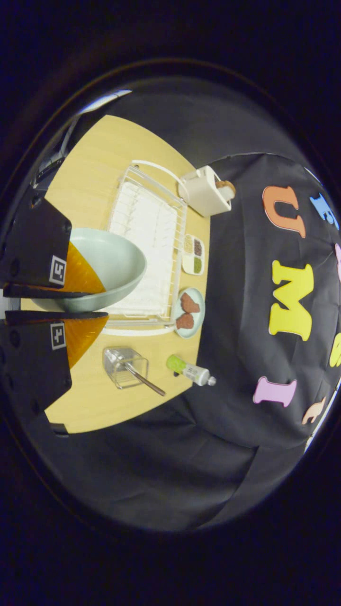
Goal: Take the plate from the dish rack, then take the spoon from the basket and place it into the plate.
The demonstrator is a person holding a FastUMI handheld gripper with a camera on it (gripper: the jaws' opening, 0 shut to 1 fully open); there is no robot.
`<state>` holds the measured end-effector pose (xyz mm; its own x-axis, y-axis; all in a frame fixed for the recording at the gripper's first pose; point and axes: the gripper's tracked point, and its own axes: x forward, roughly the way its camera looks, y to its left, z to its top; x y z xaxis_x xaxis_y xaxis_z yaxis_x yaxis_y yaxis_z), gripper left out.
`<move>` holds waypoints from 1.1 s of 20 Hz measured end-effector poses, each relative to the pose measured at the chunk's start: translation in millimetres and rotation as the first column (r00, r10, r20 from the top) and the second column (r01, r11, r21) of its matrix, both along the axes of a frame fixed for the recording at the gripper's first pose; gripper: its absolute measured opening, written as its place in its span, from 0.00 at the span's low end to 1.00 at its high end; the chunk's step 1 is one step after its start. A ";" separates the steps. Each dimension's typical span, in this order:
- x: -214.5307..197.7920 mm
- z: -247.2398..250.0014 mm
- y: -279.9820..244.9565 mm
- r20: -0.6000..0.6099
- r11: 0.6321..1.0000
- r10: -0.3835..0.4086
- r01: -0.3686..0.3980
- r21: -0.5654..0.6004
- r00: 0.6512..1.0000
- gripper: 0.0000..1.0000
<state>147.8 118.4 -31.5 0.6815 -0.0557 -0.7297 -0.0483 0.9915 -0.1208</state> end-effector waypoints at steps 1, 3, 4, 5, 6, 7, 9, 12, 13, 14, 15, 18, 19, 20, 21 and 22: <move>-10.7 -15.4 4.9 -0.038 0.999 0.027 -0.026 0.036 0.999 0.15; -21.1 -40.0 3.8 -0.076 0.995 0.050 -0.043 0.089 0.996 0.15; -21.6 -46.9 0.6 -0.078 0.995 0.052 -0.045 0.093 0.996 0.15; -20.7 -56.1 -6.6 -0.084 0.996 0.049 -0.043 0.074 0.995 0.15; -18.9 -64.0 -14.2 -0.081 0.998 0.043 -0.039 0.053 0.996 0.15; -16.8 -71.5 -23.7 -0.081 0.999 0.035 -0.032 0.037 0.996 0.15; -13.8 -81.7 -27.5 -0.093 0.996 0.038 -0.030 0.088 0.995 0.15; -9.4 -94.1 -46.0 -0.094 0.989 0.027 -0.013 0.147 0.995 0.16; -8.4 -98.6 -53.0 -0.085 0.986 0.015 -0.001 0.168 0.996 0.16; -9.3 -104.1 -56.6 -0.081 0.982 0.009 0.006 0.187 0.997 0.16; -9.9 -110.1 -60.2 -0.084 0.978 0.003 0.014 0.209 0.996 0.16; -12.3 -130.7 -69.4 -0.101 0.966 0.008 0.019 0.259 0.995 0.16; -11.8 -135.7 -72.6 -0.109 0.961 0.011 0.020 0.277 0.994 0.16; -12.7 -139.9 -74.8 -0.117 0.956 0.013 0.022 0.291 0.993 0.16; -11.9 -144.7 -79.0 -0.124 0.955 0.009 0.028 0.294 0.992 0.16; -11.6 -150.3 -82.6 -0.130 0.957 0.008 0.031 0.290 0.991 0.17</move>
<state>136.2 35.8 -181.8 0.5814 0.1643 -0.7968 -0.0326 0.9833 0.1789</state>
